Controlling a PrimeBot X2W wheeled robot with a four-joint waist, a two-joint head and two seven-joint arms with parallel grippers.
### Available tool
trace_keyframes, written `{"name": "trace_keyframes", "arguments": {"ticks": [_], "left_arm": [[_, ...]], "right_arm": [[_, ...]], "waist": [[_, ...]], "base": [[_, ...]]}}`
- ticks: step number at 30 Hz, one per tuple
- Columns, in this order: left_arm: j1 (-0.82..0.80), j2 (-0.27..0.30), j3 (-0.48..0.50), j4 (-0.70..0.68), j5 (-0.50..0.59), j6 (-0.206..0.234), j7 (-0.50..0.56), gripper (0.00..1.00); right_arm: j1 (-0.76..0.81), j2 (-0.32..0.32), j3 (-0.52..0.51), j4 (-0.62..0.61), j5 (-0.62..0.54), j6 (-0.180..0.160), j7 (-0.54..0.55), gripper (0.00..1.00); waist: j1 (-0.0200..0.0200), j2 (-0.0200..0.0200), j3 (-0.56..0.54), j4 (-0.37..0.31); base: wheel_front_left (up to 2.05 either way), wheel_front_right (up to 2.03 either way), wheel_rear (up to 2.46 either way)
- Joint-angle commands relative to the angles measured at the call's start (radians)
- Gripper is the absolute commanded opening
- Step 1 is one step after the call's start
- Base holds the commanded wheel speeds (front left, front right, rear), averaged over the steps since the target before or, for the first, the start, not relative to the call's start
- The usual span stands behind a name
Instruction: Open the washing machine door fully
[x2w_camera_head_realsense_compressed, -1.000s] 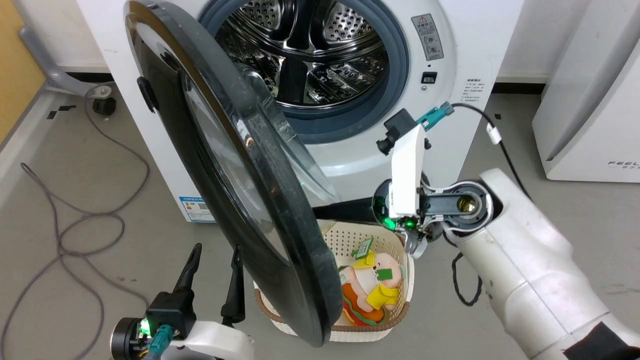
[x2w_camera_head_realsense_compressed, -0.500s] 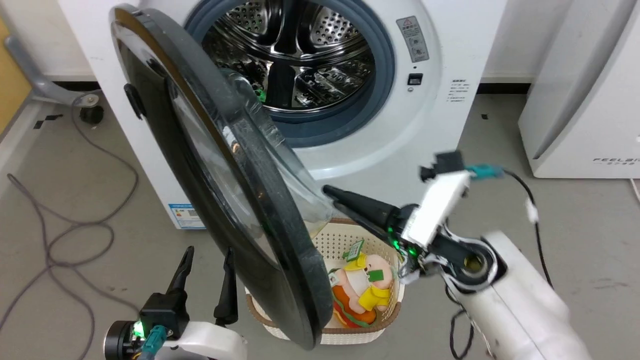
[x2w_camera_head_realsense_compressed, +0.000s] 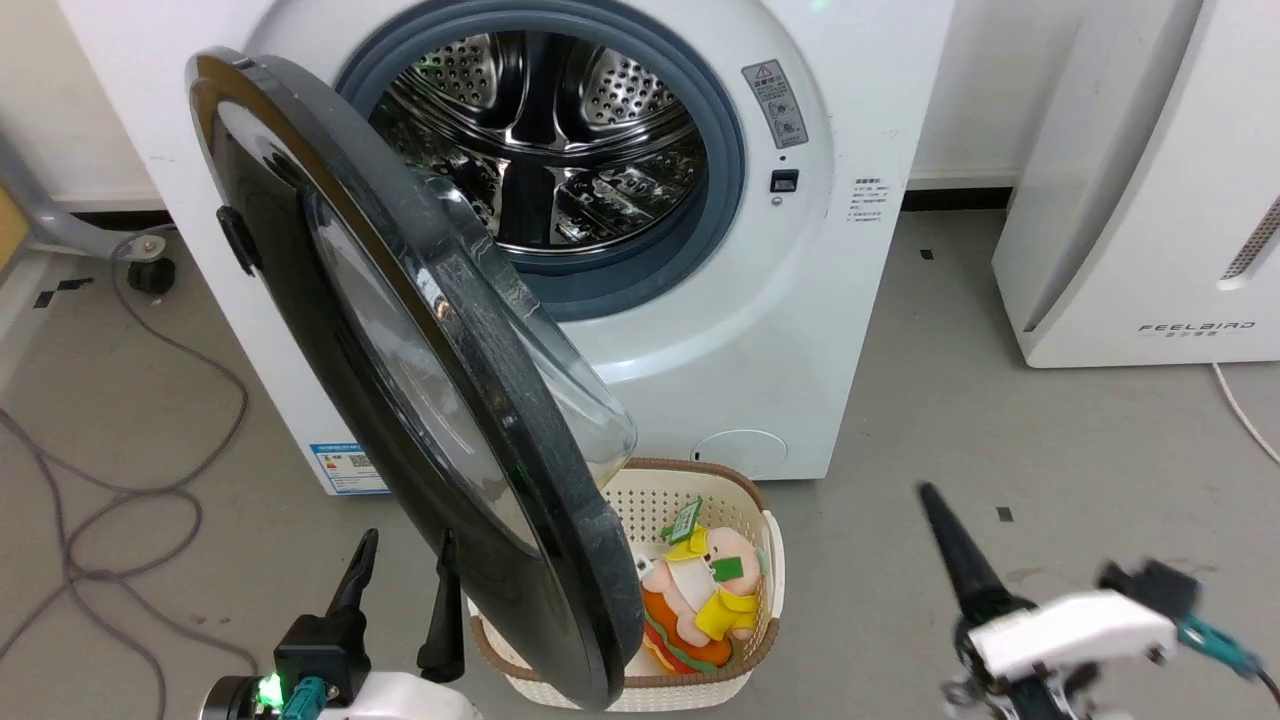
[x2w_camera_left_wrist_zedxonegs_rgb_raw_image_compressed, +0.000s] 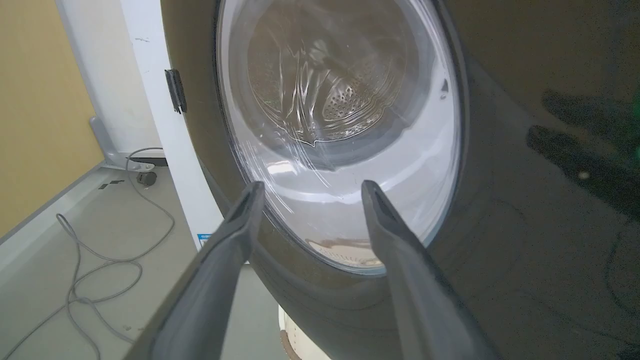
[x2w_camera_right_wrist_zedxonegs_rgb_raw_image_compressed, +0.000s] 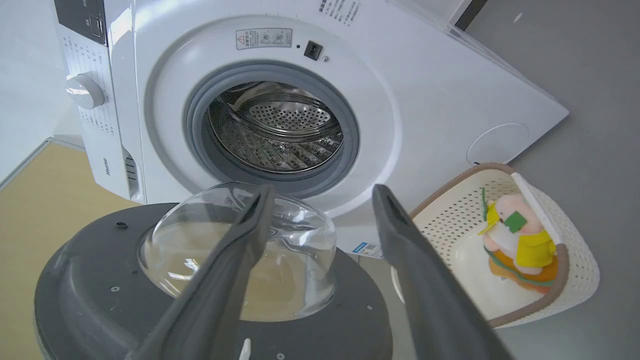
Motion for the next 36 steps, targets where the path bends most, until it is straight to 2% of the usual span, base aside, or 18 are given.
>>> {"name": "trace_keyframes", "arguments": {"ticks": [1, 4, 7, 8, 9, 11, 14, 17, 20, 27, 36], "left_arm": [[0.010, 0.004, 0.005, 0.002, -0.004, 0.003, -0.006, 1.00], [0.010, 0.007, 0.010, 0.003, -0.007, 0.004, -0.006, 1.00], [0.011, 0.009, 0.015, 0.001, -0.008, 0.007, -0.006, 1.00], [0.011, 0.009, 0.015, 0.001, -0.008, 0.007, -0.006, 1.00], [0.011, 0.010, 0.017, 0.001, -0.009, 0.008, -0.006, 1.00], [0.011, 0.011, 0.021, 0.000, -0.011, 0.010, -0.006, 1.00], [0.010, 0.011, 0.024, -0.002, -0.011, 0.013, -0.006, 1.00], [0.008, 0.011, 0.026, -0.003, -0.011, 0.016, -0.006, 1.00], [0.005, 0.012, 0.027, -0.004, -0.011, 0.018, -0.006, 1.00], [0.000, 0.015, 0.035, -0.004, -0.012, 0.021, -0.006, 1.00], [-0.005, 0.014, 0.029, 0.003, -0.010, 0.019, -0.006, 1.00]], "right_arm": [[0.031, -0.015, -0.013, -0.004, -0.049, 0.001, -0.053, 1.00], [0.076, -0.030, -0.065, 0.016, -0.170, 0.001, -0.149, 1.00], [0.103, -0.027, -0.173, 0.029, -0.346, 0.001, -0.178, 1.00], [0.103, -0.027, -0.173, 0.029, -0.346, 0.001, -0.178, 1.00], [0.109, -0.017, -0.219, 0.019, -0.413, 0.001, -0.180, 1.00], [0.119, 0.018, -0.326, -0.034, -0.570, 0.001, -0.181, 1.00], [0.144, 0.064, -0.425, -0.142, -0.816, 0.001, -0.182, 1.00], [0.171, 0.087, -0.460, -0.260, -1.017, 0.001, -0.165, 1.00], [0.198, 0.093, -0.455, -0.374, -1.153, 0.001, -0.109, 1.00], [0.253, 0.094, -0.384, -0.525, -1.312, 0.001, -0.005, 1.00], [0.298, 0.094, -0.334, -0.490, -1.368, 0.001, 0.034, 1.00]], "waist": [[0.0000, 0.0000, -0.002, -0.004], [0.0000, 0.0000, -0.004, -0.006], [0.0000, 0.0000, -0.006, -0.008], [0.0000, 0.0000, -0.006, -0.008], [0.0000, 0.0000, -0.006, -0.008], [0.0000, 0.0000, -0.004, -0.010], [0.0000, 0.0000, -0.003, -0.010], [0.0000, 0.0000, -0.001, -0.007], [0.0000, 0.0000, 0.002, -0.005], [0.0000, 0.0000, 0.005, -0.007], [0.0000, 0.0000, 0.003, 0.000]], "base": [[0.00, 0.00, 0.00], [0.00, 0.00, 0.00], [0.00, 0.00, 0.00], [0.00, 0.00, 0.00], [0.00, 0.00, 0.00], [0.00, 0.00, 0.00], [0.00, 0.00, 0.00], [0.00, 0.00, 0.00], [0.00, 0.00, 0.00], [0.00, 0.00, 0.00], [0.00, 0.00, 0.00]]}}
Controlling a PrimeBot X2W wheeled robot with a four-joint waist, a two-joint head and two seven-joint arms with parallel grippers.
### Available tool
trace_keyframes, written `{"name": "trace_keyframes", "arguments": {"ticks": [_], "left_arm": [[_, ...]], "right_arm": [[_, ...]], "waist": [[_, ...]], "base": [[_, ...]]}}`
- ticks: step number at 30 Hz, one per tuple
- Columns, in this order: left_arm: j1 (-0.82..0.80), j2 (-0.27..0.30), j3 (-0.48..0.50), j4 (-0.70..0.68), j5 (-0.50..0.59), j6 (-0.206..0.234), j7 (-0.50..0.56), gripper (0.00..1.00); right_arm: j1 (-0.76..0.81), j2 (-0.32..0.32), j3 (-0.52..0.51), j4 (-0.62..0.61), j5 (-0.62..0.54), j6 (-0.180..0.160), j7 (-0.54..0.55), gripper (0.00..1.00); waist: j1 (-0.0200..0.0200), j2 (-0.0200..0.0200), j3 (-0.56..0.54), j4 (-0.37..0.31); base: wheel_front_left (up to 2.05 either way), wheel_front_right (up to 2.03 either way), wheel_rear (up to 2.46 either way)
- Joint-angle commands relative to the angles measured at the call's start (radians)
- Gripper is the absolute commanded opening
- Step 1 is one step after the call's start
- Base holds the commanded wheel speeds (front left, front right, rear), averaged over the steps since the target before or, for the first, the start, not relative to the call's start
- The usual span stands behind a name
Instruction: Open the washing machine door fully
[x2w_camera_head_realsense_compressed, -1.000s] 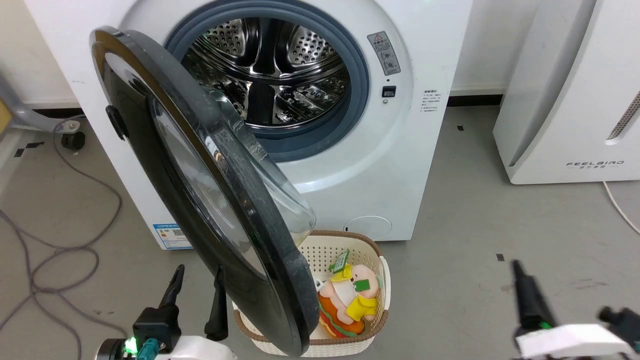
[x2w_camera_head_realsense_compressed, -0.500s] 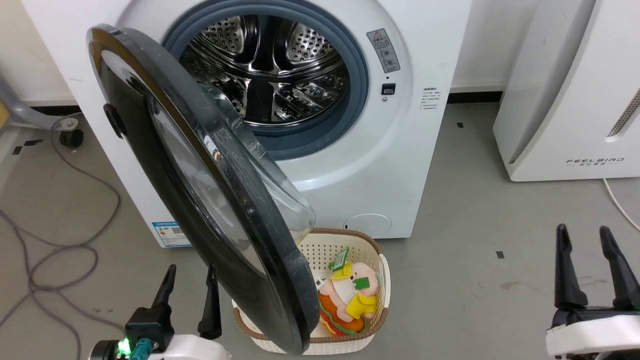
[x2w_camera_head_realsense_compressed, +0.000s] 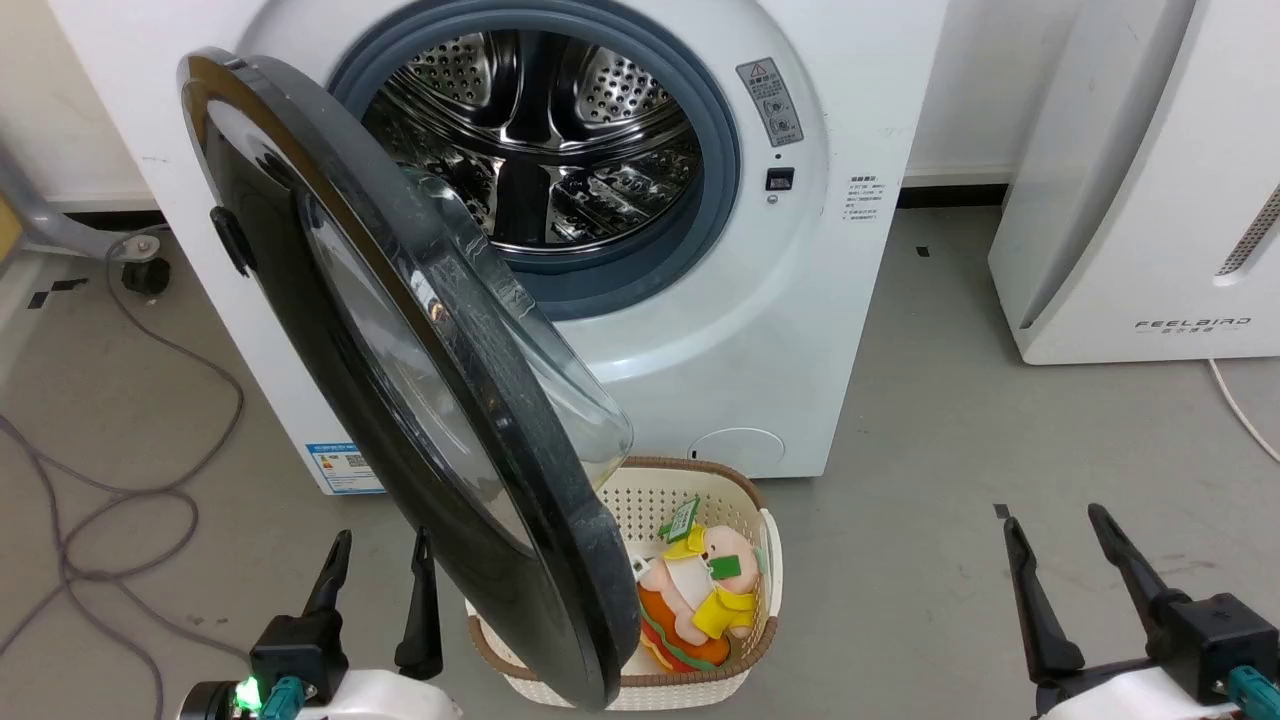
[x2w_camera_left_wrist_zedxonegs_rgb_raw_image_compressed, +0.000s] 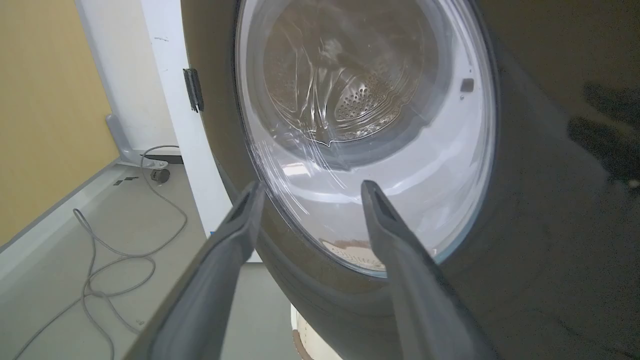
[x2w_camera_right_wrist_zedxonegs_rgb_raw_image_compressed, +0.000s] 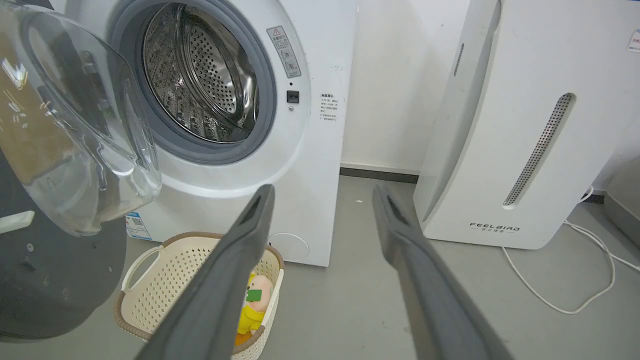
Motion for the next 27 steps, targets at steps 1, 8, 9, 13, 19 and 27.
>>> {"name": "trace_keyframes", "arguments": {"ticks": [1, 8, 9, 13, 19, 27], "left_arm": [[-0.005, 0.004, 0.000, 0.003, -0.001, 0.003, -0.006, 1.00], [-0.010, 0.012, -0.006, 0.012, 0.001, -0.003, -0.006, 0.00], [-0.011, 0.013, -0.006, 0.010, 0.001, -0.003, -0.006, 0.00], [-0.020, 0.011, 0.002, -0.051, 0.000, 0.001, -0.006, 0.00], [-0.032, 0.012, 0.009, -0.145, 0.010, 0.009, -0.006, 0.00], [-0.055, 0.024, 0.019, -0.311, 0.045, 0.036, -0.006, 0.00]], "right_arm": [[0.010, 0.004, -0.001, 0.006, -0.004, 0.001, -0.005, 1.00], [-0.005, 0.004, -0.004, 0.038, -0.001, 0.001, -0.012, 1.00], [-0.007, 0.004, -0.004, 0.042, 0.000, 0.001, -0.013, 1.00], [-0.015, 0.004, -0.005, 0.060, 0.004, 0.001, -0.018, 1.00], [-0.019, 0.004, -0.008, 0.072, 0.001, 0.001, -0.022, 1.00], [-0.023, 0.004, -0.010, 0.083, 0.005, 0.001, -0.034, 1.00]], "waist": [[0.0000, 0.0000, 0.000, 0.000], [0.0000, 0.0000, 0.000, 0.000], [0.0000, 0.0000, 0.000, 0.000], [0.0000, 0.0000, -0.001, 0.001], [0.0000, 0.0000, -0.003, 0.004], [0.0000, 0.0000, -0.003, 0.008]], "base": [[0.00, 0.00, 0.00], [0.00, 0.00, 0.00], [0.00, 0.00, 0.00], [0.00, 0.00, 0.00], [0.00, 0.00, 0.00], [0.00, 0.00, 0.00]]}}
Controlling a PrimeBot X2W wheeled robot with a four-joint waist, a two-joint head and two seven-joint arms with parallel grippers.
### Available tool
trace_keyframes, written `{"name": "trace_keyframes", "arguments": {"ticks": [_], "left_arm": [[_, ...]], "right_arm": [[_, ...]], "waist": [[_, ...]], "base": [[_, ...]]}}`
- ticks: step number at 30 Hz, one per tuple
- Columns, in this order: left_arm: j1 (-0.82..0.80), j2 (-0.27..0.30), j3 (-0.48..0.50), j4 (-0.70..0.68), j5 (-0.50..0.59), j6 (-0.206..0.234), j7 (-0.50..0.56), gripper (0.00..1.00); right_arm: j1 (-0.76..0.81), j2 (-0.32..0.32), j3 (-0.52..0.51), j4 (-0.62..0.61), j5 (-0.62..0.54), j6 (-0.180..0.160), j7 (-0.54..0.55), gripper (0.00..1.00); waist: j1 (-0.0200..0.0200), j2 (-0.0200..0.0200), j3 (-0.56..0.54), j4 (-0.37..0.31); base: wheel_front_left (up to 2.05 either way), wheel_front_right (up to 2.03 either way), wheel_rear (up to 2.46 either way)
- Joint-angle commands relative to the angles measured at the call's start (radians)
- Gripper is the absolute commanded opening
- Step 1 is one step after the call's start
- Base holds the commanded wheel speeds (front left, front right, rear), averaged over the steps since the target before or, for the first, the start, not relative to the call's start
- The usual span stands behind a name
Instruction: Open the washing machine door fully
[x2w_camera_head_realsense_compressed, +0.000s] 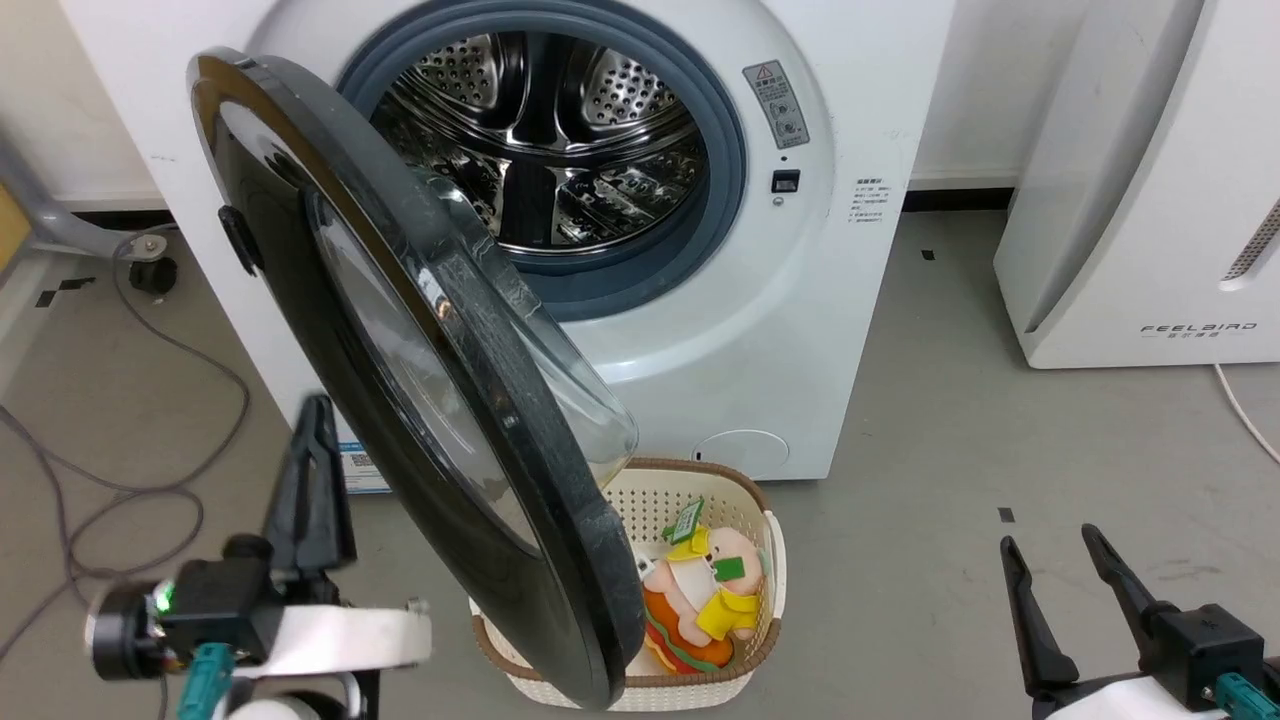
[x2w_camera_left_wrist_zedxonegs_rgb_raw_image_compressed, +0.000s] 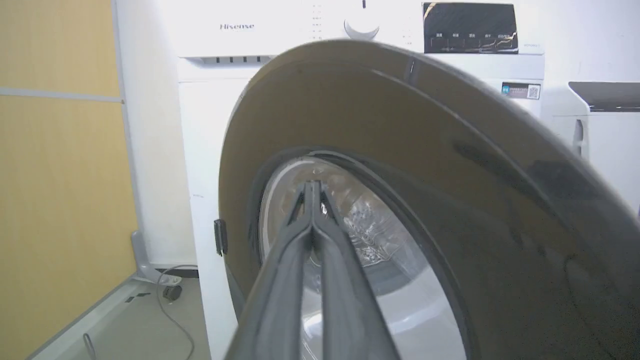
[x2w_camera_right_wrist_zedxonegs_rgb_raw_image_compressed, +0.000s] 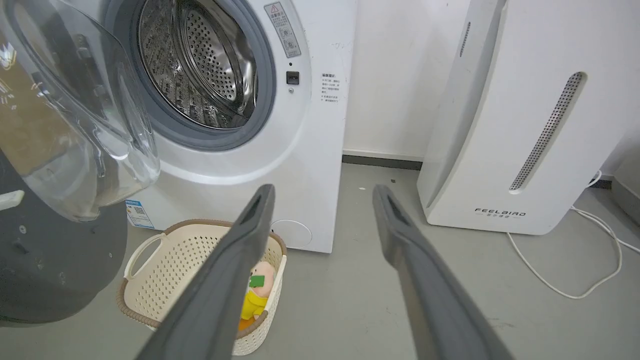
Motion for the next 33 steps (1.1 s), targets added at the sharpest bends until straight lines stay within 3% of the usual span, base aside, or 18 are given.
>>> {"name": "trace_keyframes", "arguments": {"ticks": [1, 10, 17, 24, 33], "left_arm": [[-0.022, 0.006, 0.003, -0.031, 0.010, 0.010, -0.005, 0.00], [-0.081, 0.006, -0.033, -0.311, 0.072, 0.025, -0.005, 0.00], [-0.108, 0.000, -0.106, -0.457, 0.086, 0.001, -0.005, 0.00], [-0.068, -0.005, -0.223, -0.441, 0.078, -0.045, 0.002, 0.00], [0.030, -0.020, -0.412, -0.316, 0.039, -0.098, 0.075, 0.00]], "right_arm": [[-0.017, 0.004, -0.002, 0.004, 0.003, 0.001, -0.006, 1.00], [-0.021, 0.004, 0.004, 0.021, 0.014, 0.001, -0.010, 1.00], [-0.020, 0.004, 0.008, 0.029, 0.016, 0.001, -0.004, 1.00], [-0.017, 0.004, 0.016, 0.040, 0.023, 0.001, 0.005, 1.00], [-0.018, 0.004, 0.034, 0.057, 0.023, 0.001, 0.017, 1.00]], "waist": [[0.0000, -0.0001, 0.000, 0.001], [0.0000, -0.0001, 0.000, 0.000], [0.0000, -0.0001, -0.003, -0.006], [0.0000, -0.0001, -0.005, -0.011], [0.0000, -0.0001, -0.013, -0.021]], "base": [[0.00, 0.00, 0.00], [0.00, 0.00, 0.00], [0.00, 0.00, 0.00], [0.00, 0.00, 0.00], [0.00, 0.00, 0.00]]}}
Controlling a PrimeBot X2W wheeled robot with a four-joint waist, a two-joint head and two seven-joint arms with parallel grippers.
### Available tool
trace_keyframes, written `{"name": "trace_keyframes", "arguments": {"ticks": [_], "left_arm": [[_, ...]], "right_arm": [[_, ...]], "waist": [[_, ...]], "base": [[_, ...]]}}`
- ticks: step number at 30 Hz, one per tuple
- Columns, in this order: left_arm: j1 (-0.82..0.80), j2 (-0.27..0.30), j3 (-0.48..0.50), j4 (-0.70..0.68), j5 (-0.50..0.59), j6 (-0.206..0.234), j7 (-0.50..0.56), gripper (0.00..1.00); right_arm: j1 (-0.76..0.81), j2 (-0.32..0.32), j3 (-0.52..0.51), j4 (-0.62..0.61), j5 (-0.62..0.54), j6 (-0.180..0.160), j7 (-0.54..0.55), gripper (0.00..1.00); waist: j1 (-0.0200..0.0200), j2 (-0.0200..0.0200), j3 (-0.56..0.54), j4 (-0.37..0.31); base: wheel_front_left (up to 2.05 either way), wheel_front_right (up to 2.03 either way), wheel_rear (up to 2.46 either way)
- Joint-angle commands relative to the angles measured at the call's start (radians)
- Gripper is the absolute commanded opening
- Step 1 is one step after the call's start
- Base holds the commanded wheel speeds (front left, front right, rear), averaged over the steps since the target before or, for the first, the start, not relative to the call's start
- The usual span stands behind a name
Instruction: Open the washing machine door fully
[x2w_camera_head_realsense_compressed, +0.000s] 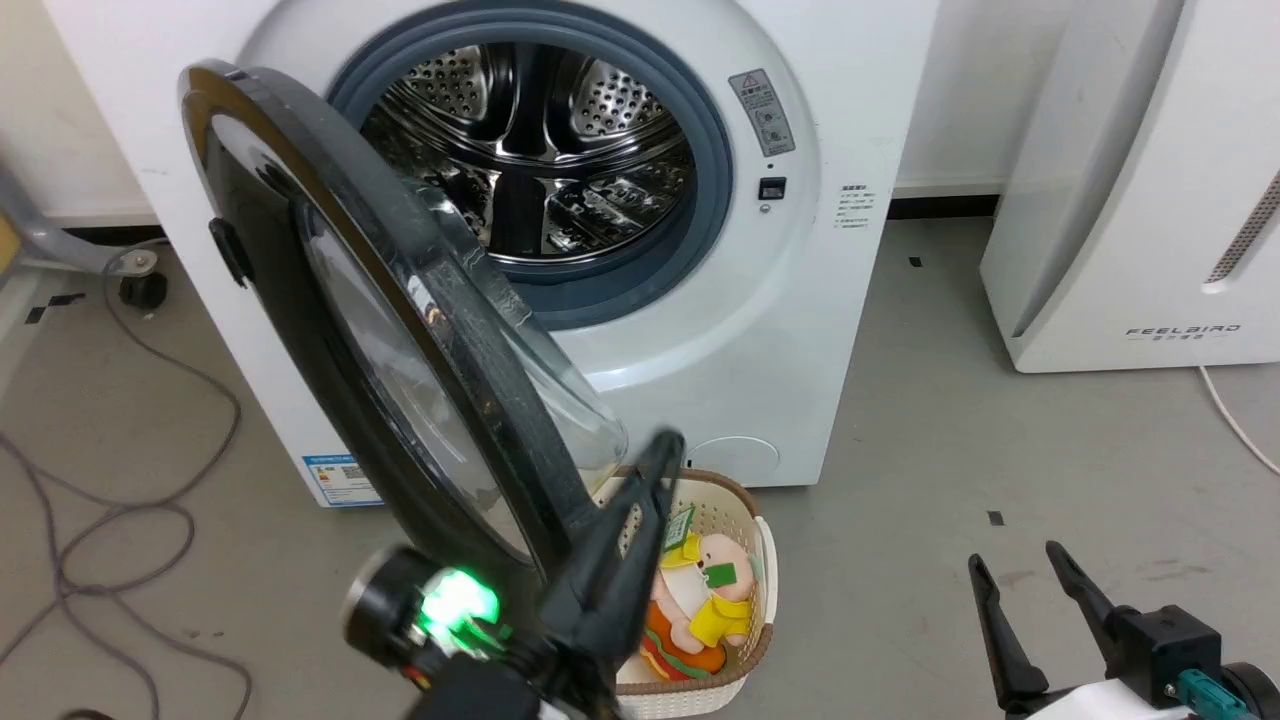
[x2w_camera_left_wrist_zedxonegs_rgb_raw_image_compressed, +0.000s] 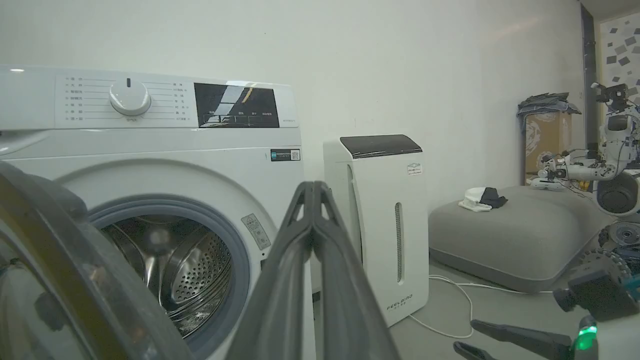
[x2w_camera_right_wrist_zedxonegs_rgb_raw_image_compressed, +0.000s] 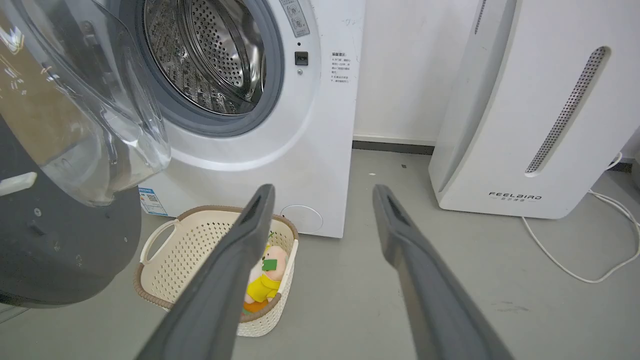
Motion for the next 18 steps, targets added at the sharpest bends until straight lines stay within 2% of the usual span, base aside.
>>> {"name": "trace_keyframes", "arguments": {"ticks": [1, 10, 15, 18], "left_arm": [[0.032, -0.001, -0.016, 0.018, -0.010, -0.003, 0.010, 0.00], [0.126, -0.005, -0.130, 0.195, -0.041, -0.026, 0.090, 0.00], [0.098, -0.011, -0.140, 0.304, -0.066, -0.026, 0.120, 0.00], [0.056, -0.015, -0.133, 0.377, -0.067, -0.011, 0.119, 0.00]], "right_arm": [[-0.008, 0.004, 0.006, 0.003, 0.006, 0.001, 0.000, 1.00], [-0.004, 0.004, -0.002, 0.007, 0.010, 0.001, 0.005, 1.00], [-0.010, 0.004, -0.003, 0.008, 0.014, 0.001, 0.006, 1.00], [-0.012, 0.004, -0.003, 0.014, 0.015, 0.001, 0.007, 1.00]], "waist": [[-0.0001, -0.0001, -0.003, -0.006], [-0.0001, -0.0001, 0.001, -0.004], [-0.0001, -0.0001, 0.010, -0.001], [-0.0001, -0.0001, 0.013, -0.002]], "base": [[0.00, 0.00, 0.00], [0.00, 0.00, 0.00], [0.00, 0.00, 0.00], [0.00, 0.00, 0.00]]}}
